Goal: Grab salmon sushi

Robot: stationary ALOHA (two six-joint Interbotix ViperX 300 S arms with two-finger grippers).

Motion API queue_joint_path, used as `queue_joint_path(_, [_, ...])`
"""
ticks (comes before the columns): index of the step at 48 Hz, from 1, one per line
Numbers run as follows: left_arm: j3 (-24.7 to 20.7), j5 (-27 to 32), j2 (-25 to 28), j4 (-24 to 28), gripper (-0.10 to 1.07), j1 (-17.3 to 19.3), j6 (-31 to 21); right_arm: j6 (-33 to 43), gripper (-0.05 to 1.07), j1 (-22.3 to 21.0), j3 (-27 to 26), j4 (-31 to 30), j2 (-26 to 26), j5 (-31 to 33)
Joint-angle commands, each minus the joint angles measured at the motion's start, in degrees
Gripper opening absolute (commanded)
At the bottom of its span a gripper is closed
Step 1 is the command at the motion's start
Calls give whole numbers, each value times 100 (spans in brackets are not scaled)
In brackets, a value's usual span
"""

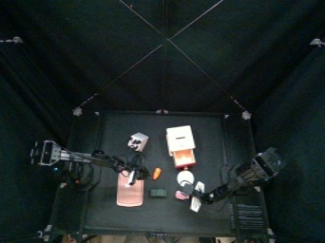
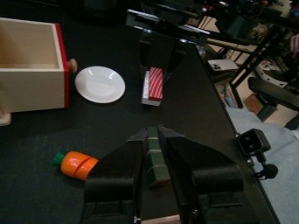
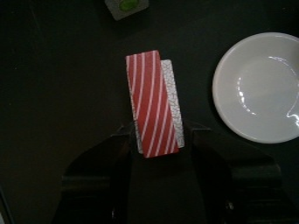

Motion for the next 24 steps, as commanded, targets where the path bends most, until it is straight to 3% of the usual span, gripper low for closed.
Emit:
queue_joint_path(1, [-70,-18,-70,-9,62,53,18,9,65,-18,-114,9,-193,18])
queue_joint_path(24, [-62,-18,-62,-26,62,70,9,0,65,-272,-97,-53,-492,114])
